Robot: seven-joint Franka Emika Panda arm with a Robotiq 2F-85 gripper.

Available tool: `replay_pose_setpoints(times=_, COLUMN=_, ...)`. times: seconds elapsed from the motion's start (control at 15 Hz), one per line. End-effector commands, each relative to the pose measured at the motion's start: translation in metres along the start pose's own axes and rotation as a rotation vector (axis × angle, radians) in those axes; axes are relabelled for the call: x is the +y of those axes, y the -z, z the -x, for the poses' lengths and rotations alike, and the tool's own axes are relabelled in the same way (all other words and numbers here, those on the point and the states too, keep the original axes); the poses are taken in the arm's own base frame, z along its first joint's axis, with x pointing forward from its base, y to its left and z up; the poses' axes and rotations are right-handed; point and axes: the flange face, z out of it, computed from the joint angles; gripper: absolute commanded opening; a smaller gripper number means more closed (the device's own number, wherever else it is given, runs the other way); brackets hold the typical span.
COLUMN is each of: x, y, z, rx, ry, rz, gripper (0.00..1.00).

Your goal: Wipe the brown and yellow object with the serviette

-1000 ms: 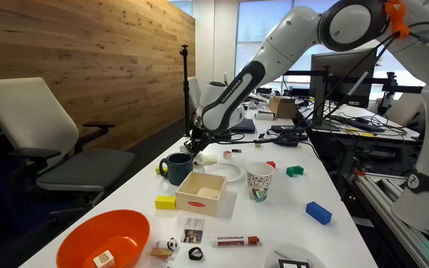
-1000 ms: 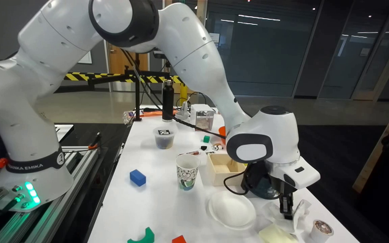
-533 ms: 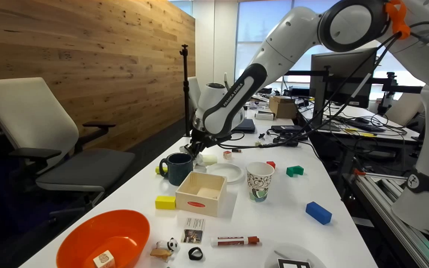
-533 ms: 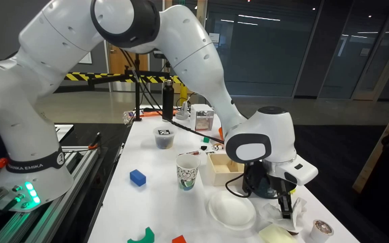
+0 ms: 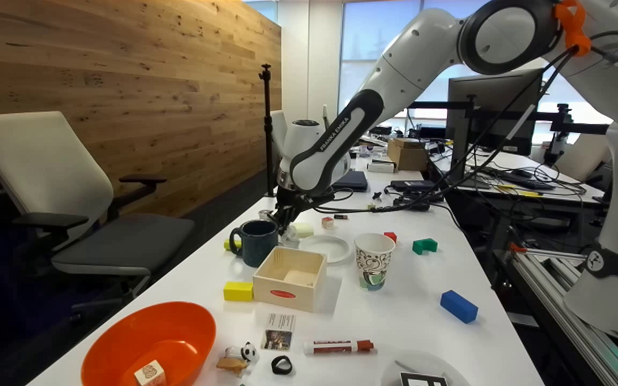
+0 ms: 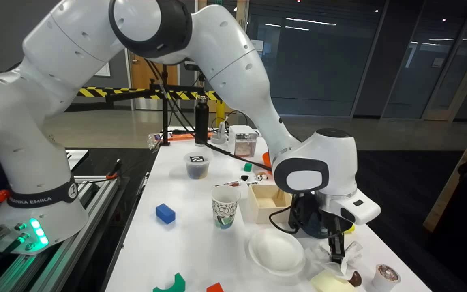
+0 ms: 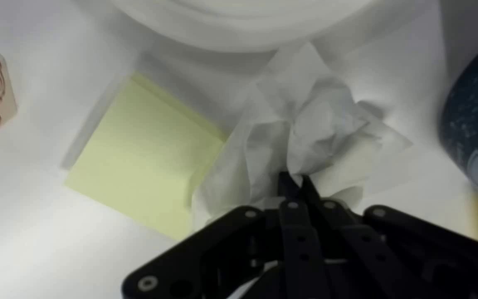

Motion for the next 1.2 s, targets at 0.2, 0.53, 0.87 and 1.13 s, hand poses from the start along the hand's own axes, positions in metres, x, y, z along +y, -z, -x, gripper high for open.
replay_pose_setpoints(times=0.2, x=0.003, y=0.009, z=-0.012, rx=-0.13, ry=-0.173, rz=-0.016, gripper=0.01)
replay_pose_setpoints(times=0.53, x=-0.01, y=0.037, z=-0.036, rx=-0.015, ry=-0.229, rz=-0.097, gripper=0.01)
replay_pose_setpoints(times=0.87, x=0.003, y=0.055, z=-0.063, rx=0.037, ry=-0.304, rz=-0.086, gripper=0.01)
replay_pose_setpoints(times=1.13, x=0.027, y=0.049, z=-0.066, rx=0.047, ry=-0.338, rz=-0.045, gripper=0.01)
